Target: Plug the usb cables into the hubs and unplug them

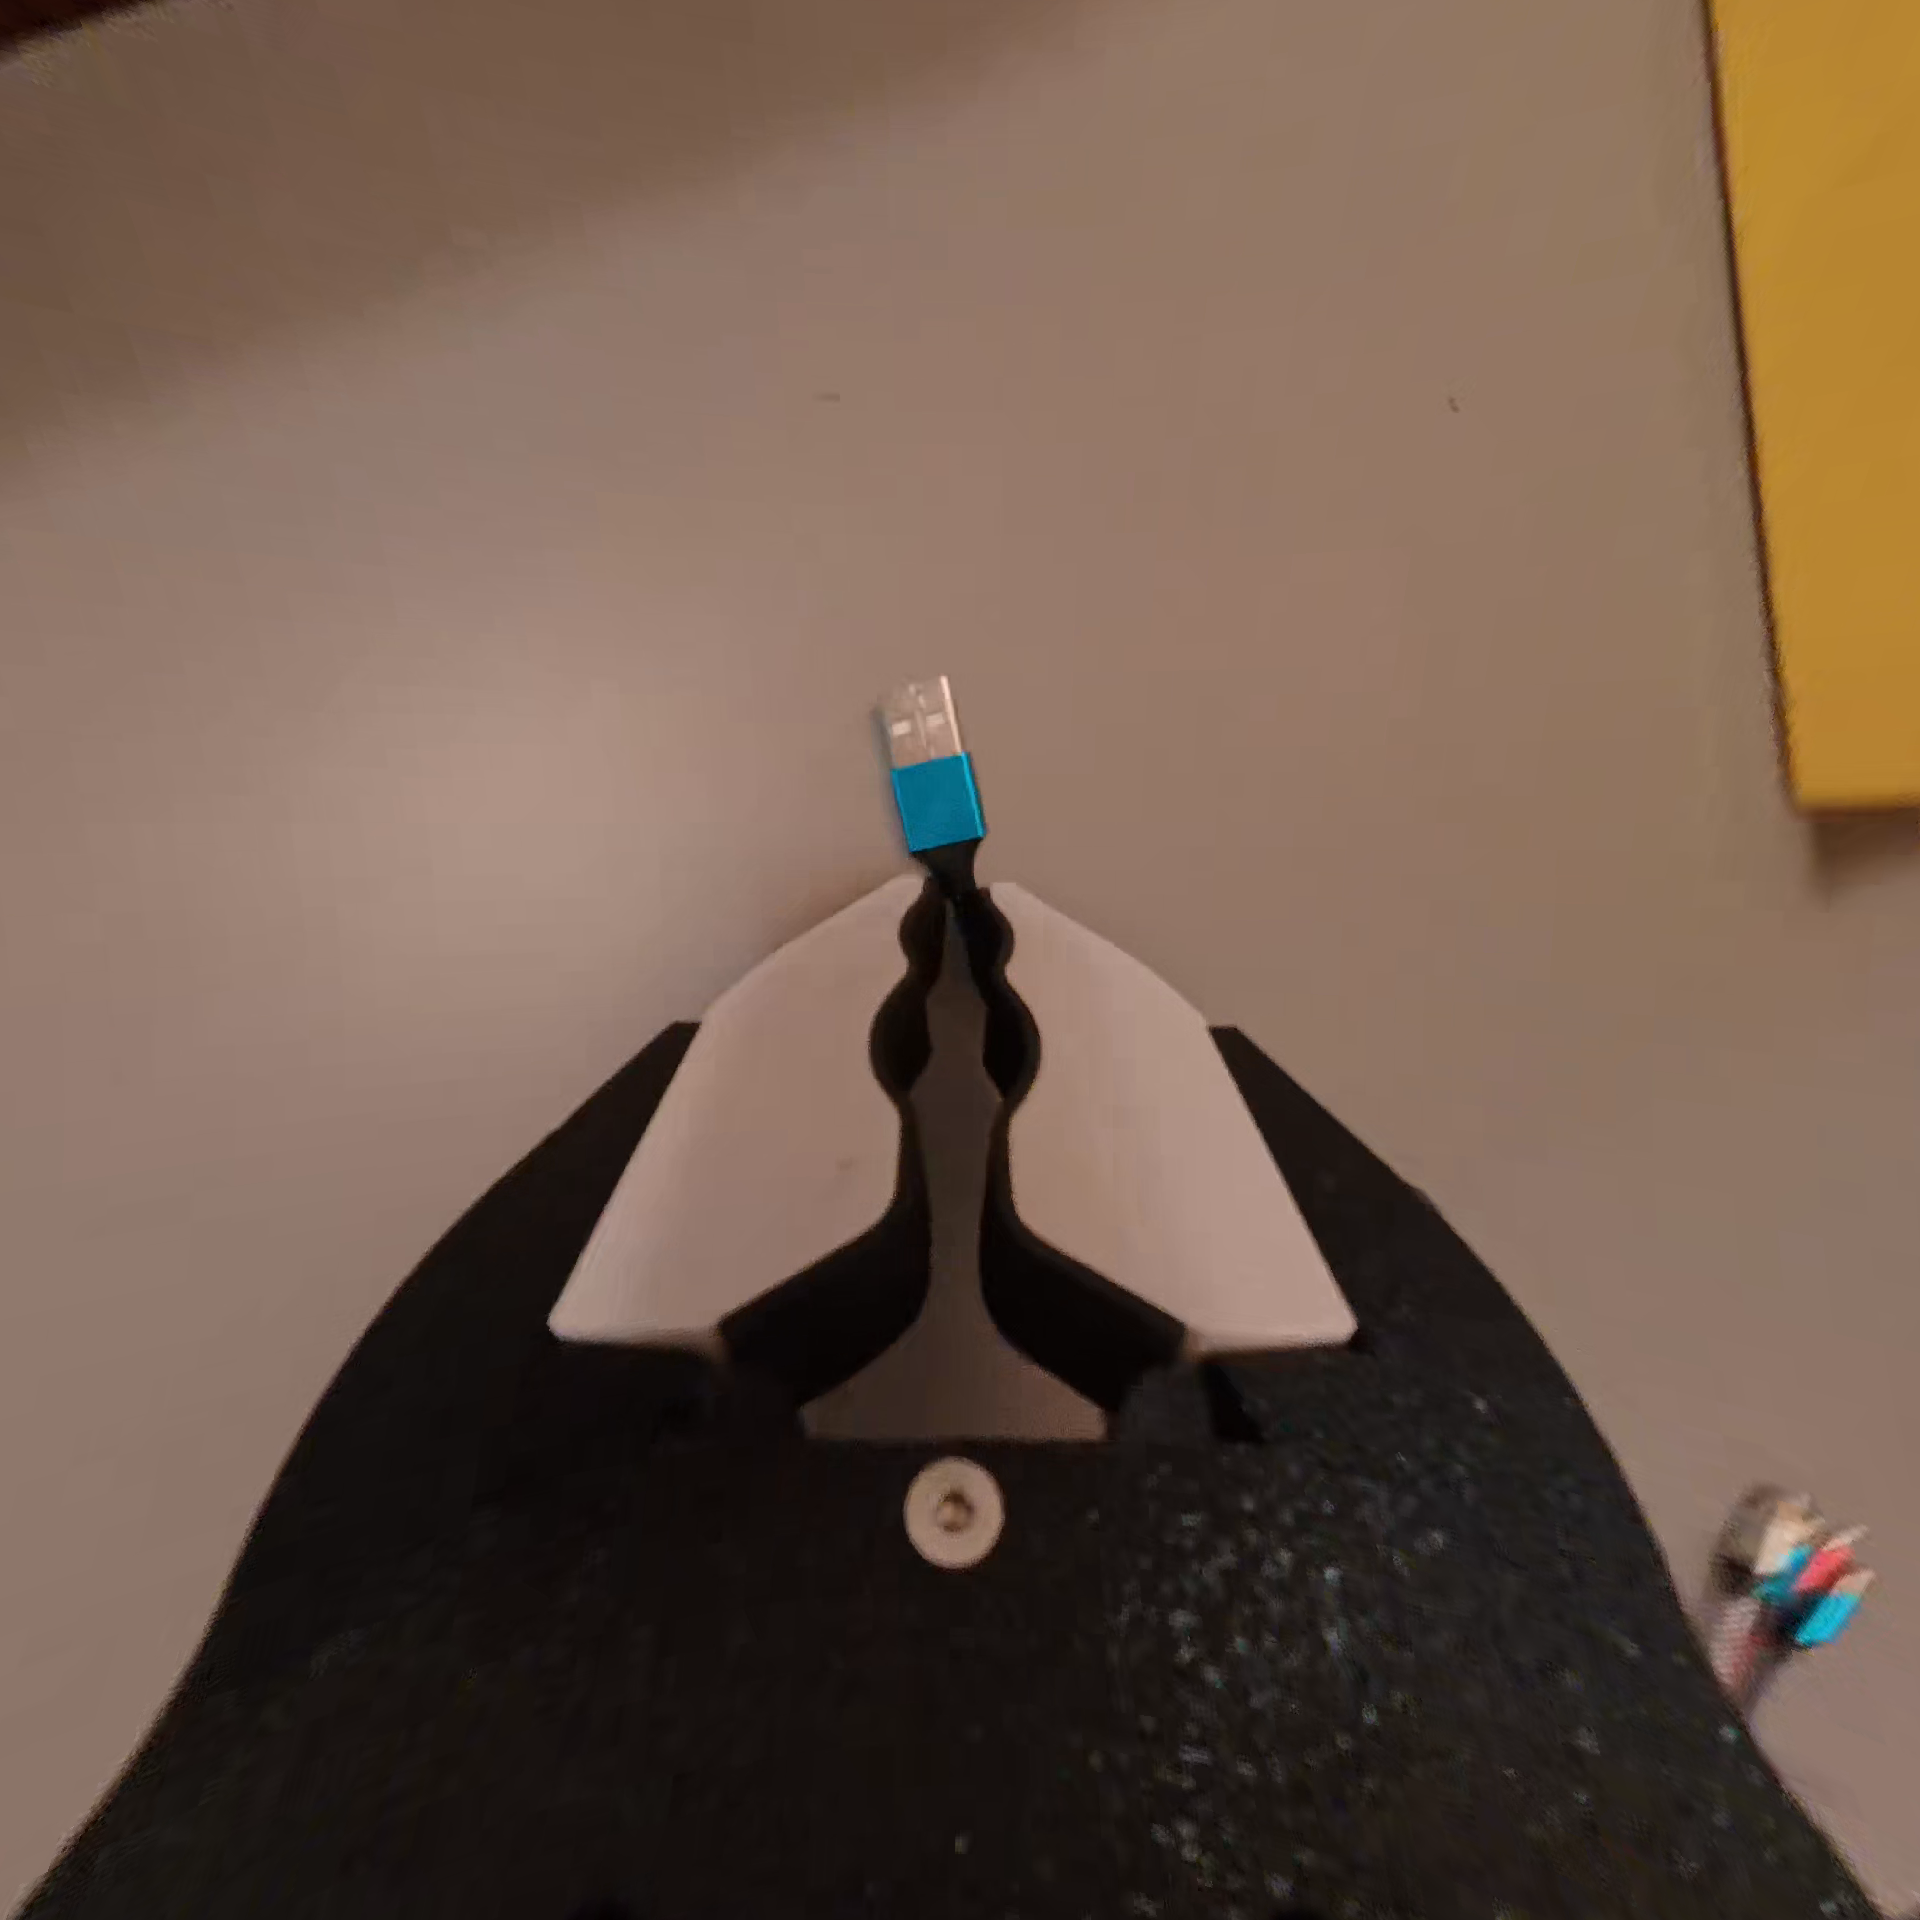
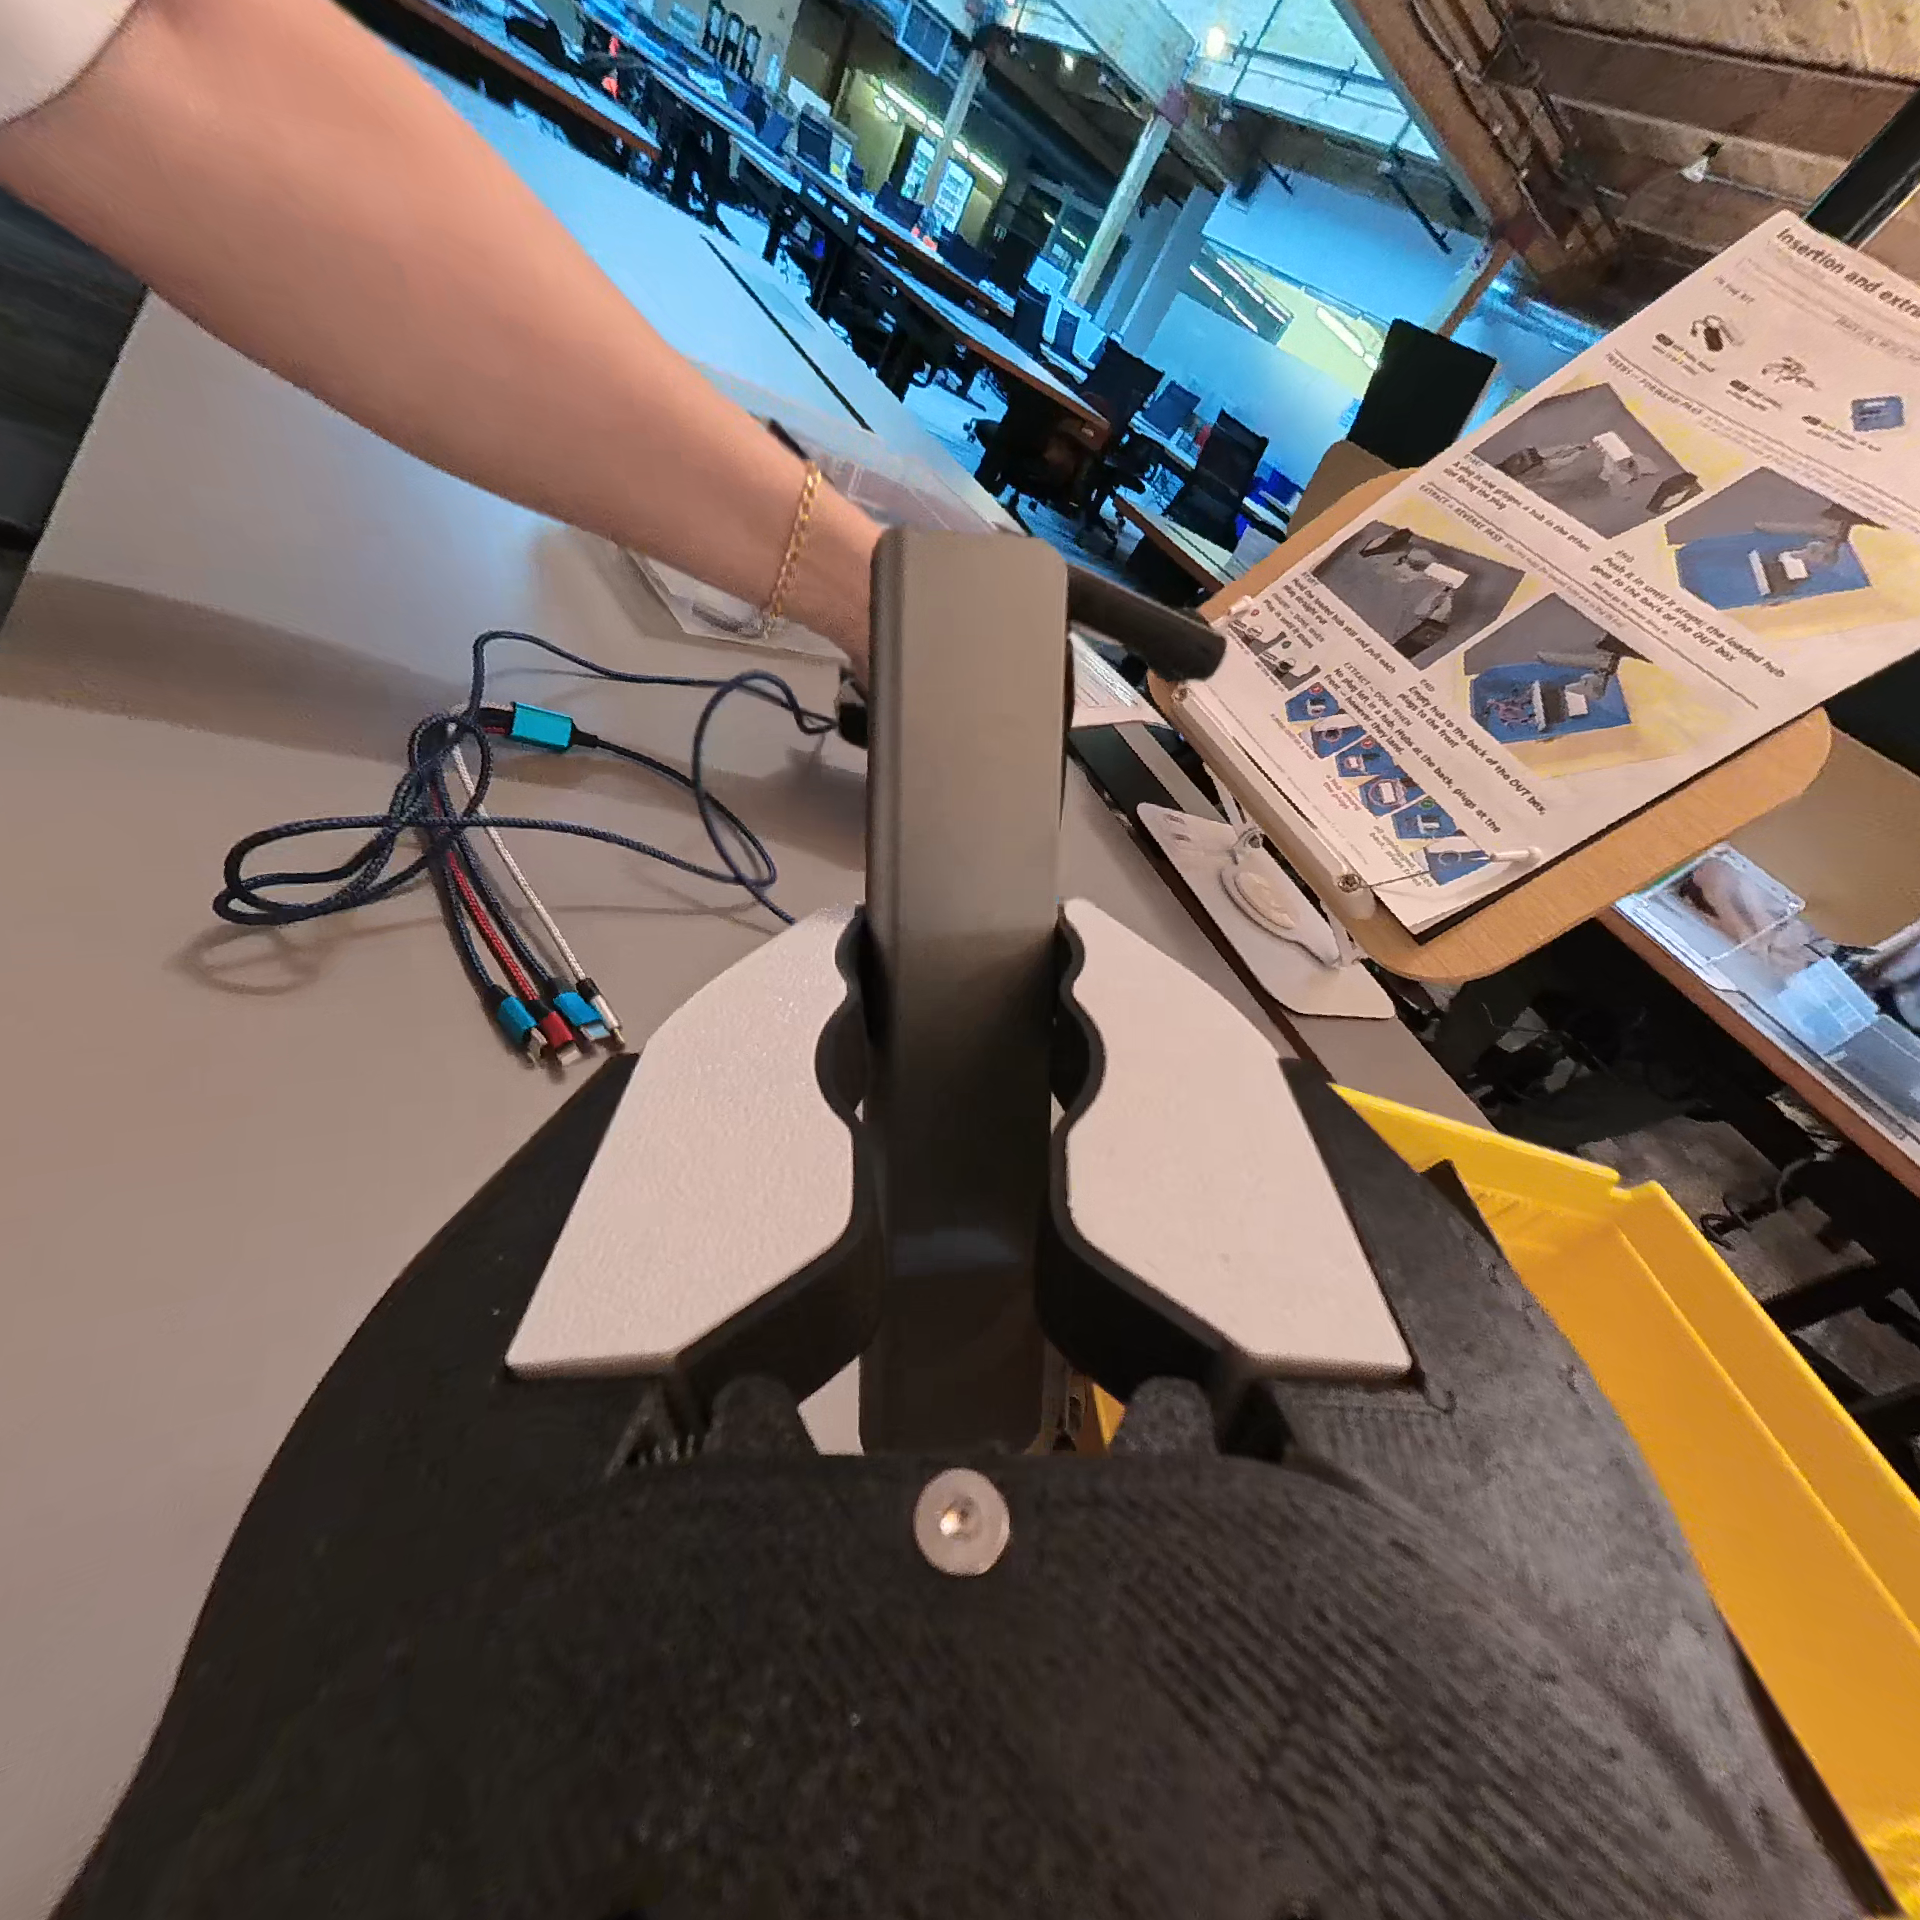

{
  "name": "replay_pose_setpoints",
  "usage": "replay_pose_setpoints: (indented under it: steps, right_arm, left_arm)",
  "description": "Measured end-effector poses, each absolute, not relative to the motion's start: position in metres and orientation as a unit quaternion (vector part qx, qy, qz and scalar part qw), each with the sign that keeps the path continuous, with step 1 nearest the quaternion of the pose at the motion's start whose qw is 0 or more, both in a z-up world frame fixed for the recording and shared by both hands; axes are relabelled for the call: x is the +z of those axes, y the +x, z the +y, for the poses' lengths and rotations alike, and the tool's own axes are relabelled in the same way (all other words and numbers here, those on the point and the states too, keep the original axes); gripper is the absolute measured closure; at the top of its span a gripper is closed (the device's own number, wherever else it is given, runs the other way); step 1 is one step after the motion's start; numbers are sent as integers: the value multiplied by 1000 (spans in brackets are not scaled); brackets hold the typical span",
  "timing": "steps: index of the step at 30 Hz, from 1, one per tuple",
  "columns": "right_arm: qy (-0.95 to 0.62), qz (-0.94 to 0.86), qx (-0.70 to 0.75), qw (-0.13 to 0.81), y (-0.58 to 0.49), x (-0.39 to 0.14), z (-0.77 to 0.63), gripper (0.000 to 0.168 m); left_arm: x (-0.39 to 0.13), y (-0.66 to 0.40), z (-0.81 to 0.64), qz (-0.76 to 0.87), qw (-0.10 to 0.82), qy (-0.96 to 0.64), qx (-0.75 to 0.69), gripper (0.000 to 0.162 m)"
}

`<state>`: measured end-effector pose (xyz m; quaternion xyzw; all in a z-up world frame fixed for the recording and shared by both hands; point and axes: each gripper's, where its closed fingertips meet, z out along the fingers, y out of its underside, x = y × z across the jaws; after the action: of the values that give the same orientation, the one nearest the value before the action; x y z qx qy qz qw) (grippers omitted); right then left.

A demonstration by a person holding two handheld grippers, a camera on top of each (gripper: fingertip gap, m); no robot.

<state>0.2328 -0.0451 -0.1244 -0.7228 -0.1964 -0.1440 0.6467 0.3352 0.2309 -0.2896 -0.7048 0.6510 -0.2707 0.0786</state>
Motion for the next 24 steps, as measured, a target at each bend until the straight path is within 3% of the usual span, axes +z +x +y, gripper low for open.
replay_pose_setpoints:
  steps: [5, 12, 16, 20, 24]
  right_arm:
    - [-726, -197, -143, 643, 233, -126, -44, 137]
    - [-737, -199, -167, 624, 233, -123, -42, 137]
    - [-735, -218, -170, 619, 222, -119, -35, 137]
    - [-732, -241, -159, 617, 208, -120, -27, 137]
    - [-724, -256, -132, 627, 198, -122, -24, 137]
  left_arm:
    - [-270, 329, 203, 801, 184, -521, -229, 159]
    - [-142, 265, 103, 836, 198, -241, -452, 159]
    - [-89, 214, 81, 797, 203, -156, -547, 159]
    - [-81, 178, 75, 801, 196, -137, -549, 159]
    - [-112, 158, 84, 867, 196, -180, -421, 159]
